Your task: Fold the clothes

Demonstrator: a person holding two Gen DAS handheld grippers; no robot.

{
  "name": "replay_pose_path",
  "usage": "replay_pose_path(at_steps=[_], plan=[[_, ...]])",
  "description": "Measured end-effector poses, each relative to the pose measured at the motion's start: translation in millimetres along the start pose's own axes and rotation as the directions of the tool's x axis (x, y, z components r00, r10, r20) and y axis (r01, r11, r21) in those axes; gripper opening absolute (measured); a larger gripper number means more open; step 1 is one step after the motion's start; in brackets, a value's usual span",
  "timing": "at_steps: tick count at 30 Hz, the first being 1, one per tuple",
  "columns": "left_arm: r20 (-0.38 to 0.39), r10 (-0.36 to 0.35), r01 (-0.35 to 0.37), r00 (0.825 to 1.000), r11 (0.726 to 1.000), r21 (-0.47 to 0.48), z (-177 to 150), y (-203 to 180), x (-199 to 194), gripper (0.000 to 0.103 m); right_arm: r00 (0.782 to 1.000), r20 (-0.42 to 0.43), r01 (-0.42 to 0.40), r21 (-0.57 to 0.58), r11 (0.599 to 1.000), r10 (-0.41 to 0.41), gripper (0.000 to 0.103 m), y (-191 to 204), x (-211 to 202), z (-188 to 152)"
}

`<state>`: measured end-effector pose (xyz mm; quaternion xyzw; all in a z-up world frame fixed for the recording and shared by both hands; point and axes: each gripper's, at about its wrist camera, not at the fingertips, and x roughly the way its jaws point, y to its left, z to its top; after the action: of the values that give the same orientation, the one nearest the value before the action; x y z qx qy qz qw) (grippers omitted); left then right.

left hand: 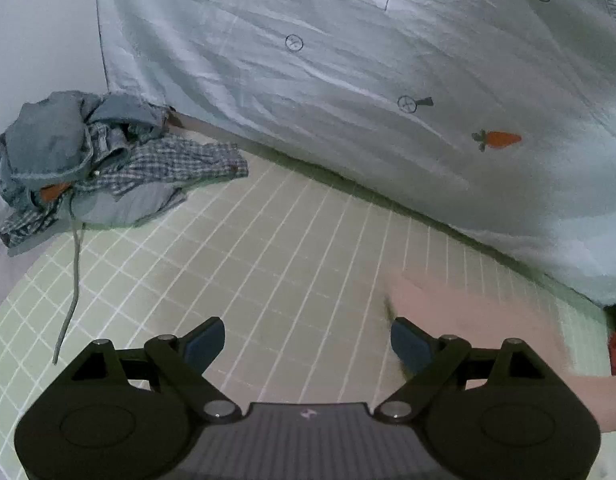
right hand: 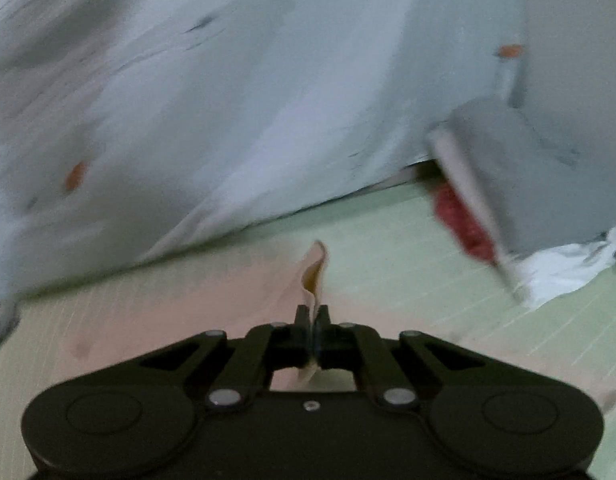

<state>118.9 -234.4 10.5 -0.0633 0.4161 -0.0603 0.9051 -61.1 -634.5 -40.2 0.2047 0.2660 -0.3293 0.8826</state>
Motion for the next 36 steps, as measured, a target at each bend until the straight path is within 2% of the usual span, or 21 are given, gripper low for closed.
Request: replay_pose_path(at_steps=[2, 4, 5, 6, 7, 8, 9, 10, 12, 15, 17, 20, 22, 24, 29, 31, 33, 36], plan=[[0.015, 0.016, -0.016, 1.000, 1.000, 0.009, 1.5, -7.5, -0.2, 0.092, 0.999, -0.004, 0.033, 0.017, 0.999, -0.033, 0.004, -22.1, 18.0, 7.8], [0.022, 0.035, -0.036, 0.999, 0.999, 0.030, -1.6, -13.3, -0.6, 0.094, 0.997, -0.042, 0.058, 0.021, 0.998, -0.057, 0.009, -38.9, 37.5, 4.8], [0.018, 0.049, -0.049, 0.999, 0.998, 0.025, -4.4, -13.1, -1.8, 0.094, 0.996, -0.067, 0.065, 0.025, 0.998, -0.063, 0.018, -43.8, 46.3, 0.5], [0.014, 0.061, -0.062, 0.998, 0.998, 0.021, -7.4, -12.8, -3.1, 0.094, 0.994, -0.087, 0.064, 0.031, 0.997, -0.061, 0.032, -45.7, 51.5, -5.5], [0.010, 0.065, -0.065, 0.998, 0.998, 0.009, -12.2, -11.1, -5.7, 0.094, 0.993, -0.103, 0.059, 0.038, 0.998, -0.055, 0.039, -46.1, 54.8, -12.2], [0.005, 0.068, -0.068, 0.998, 0.998, -0.003, -17.1, -9.3, -8.4, 0.095, 0.992, -0.114, 0.055, 0.041, 0.998, -0.050, 0.053, -43.4, 55.0, -19.2], [-0.001, 0.065, -0.065, 0.998, 0.998, -0.004, -23.7, -4.5, -11.2, 0.096, 0.991, -0.122, 0.055, 0.035, 0.998, -0.050, 0.063, -36.6, 53.0, -25.9], [-0.007, 0.063, -0.063, 0.998, 0.998, -0.005, -30.2, 0.3, -13.9, 0.097, 0.990, -0.131, 0.056, 0.024, 0.998, -0.053, 0.068, -28.4, 50.7, -32.3], [-0.027, 0.070, -0.070, 0.997, 0.998, -0.003, -42.7, 14.1, -15.3, 0.098, 0.989, -0.133, 0.056, -0.012, 0.998, -0.057, 0.088, -6.7, 40.2, -48.6], [-0.064, 0.068, -0.070, 0.996, 0.997, -0.021, -57.3, 37.6, -13.0, 0.098, 0.992, -0.123, 0.029, -0.069, 0.997, -0.037, 0.099, 35.9, 15.4, -75.6], [-0.100, 0.063, -0.067, 0.993, 0.997, -0.031, -63.7, 54.4, -8.2, 0.098, 0.992, -0.125, 0.009, -0.124, 0.992, -0.025, 0.103, 66.8, -4.4, -94.4], [-0.167, 0.055, -0.064, 0.984, 0.997, -0.050, -72.2, 81.2, -2.0, 0.098, 0.992, -0.118, 0.013, -0.183, 0.983, -0.035, 0.103, 110.0, -39.2, -125.3], [-0.191, 0.012, -0.019, 0.982, 0.999, -0.037, -76.2, 93.9, -0.2, 0.098, 0.991, -0.131, -0.001, -0.182, 0.983, -0.023, 0.103, 131.4, -57.4, -144.8], [-0.206, -0.029, 0.033, 0.978, 0.999, 0.014, -77.6, 104.9, 1.7, 0.098, 0.990, -0.141, -0.017, -0.183, 0.983, -0.009, 0.103, 152.5, -73.3, -166.6], [-0.210, -0.082, 0.106, 0.974, 0.988, 0.108, -64.4, 120.5, 1.6, 0.098, 0.983, -0.179, -0.076, -0.172, 0.982, 0.045, 0.103, 190.3, -91.7, -209.0], [-0.204, -0.104, 0.136, 0.973, 0.979, 0.150, -61.7, 124.5, -1.3, 0.099, 0.978, -0.200, -0.088, -0.156, 0.984, 0.056, 0.095, 200.6, -92.5, -219.0], [-0.206, -0.115, 0.156, 0.972, 0.969, 0.190, -62.1, 126.3, -4.1, 0.099, 0.967, -0.244, -0.107, -0.140, 0.984, 0.071, 0.074, 208.1, -86.6, -228.0], [-0.221, -0.136, 0.185, 0.966, 0.958, 0.219, -65.2, 131.7, -6.2, 0.099, 0.950, -0.299, -0.123, -0.105, 0.987, 0.086, 0.054, 211.9, -77.8, -237.6]])
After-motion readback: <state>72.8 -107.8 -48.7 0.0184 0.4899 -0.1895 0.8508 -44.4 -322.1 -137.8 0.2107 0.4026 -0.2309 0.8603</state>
